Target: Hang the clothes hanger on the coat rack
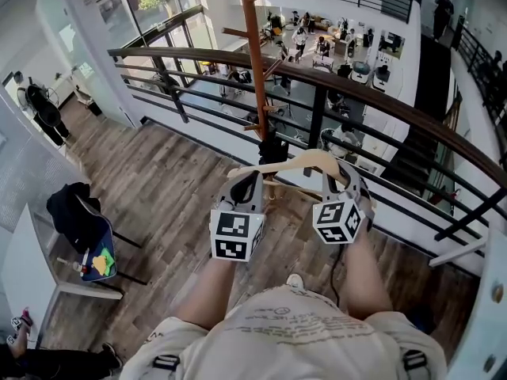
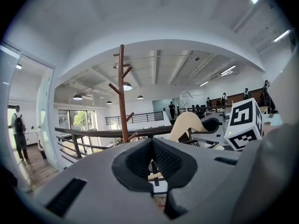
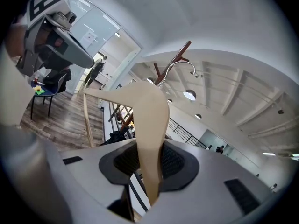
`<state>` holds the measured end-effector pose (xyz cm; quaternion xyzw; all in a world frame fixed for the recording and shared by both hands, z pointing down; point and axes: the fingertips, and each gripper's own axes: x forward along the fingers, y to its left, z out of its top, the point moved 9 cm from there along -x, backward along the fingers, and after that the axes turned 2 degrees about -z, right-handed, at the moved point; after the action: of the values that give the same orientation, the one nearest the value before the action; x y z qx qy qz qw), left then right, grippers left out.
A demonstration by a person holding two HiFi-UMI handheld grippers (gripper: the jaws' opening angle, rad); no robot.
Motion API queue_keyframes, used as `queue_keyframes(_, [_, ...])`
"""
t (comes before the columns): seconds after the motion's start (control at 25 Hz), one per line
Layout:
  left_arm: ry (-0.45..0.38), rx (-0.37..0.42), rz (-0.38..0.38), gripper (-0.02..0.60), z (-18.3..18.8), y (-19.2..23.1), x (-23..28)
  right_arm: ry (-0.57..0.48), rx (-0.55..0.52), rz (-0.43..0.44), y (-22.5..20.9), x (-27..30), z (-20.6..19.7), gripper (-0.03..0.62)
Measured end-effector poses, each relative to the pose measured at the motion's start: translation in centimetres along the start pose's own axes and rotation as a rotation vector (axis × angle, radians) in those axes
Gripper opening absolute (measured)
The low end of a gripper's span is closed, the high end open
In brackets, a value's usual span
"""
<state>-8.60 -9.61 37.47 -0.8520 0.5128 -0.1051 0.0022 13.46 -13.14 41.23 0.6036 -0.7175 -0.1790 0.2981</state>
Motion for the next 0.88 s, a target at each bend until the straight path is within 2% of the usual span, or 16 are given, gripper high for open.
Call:
queue_keyframes(0.12, [-0.001, 0.003, 0.004, 0.003, 0.0, -0.3, 2.5, -0.007, -0.011, 0.001, -1.2, 2.1, -1.0, 0.106])
queue_keyframes(0.32, [0.015, -0.006, 0.024, 0.003, 4.1, -2.7, 6.9, -0.015, -0.049, 0.023, -7.6, 4.6, -1.6, 0.106])
queue_keyframes(0.56, [0.023, -0.008, 0.033, 0.003, 2.6, -2.5, 9.5, -0.005, -0.06, 0.019, -7.7, 7.7, -3.7, 0.106])
queue_keyframes(0.72, [0.038, -0.011, 0.035, 0.003, 4.2, -3.3, 11.8, 0.008, -0.057, 0.014, -10.9, 9.3, -4.3, 0.106])
queue_keyframes(0.88, [0.033, -0.016, 0.033, 0.003, 4.5, -3.2, 13.3, 0.035, -0.062, 0.003, -11.8, 10.8, -5.0, 0.106])
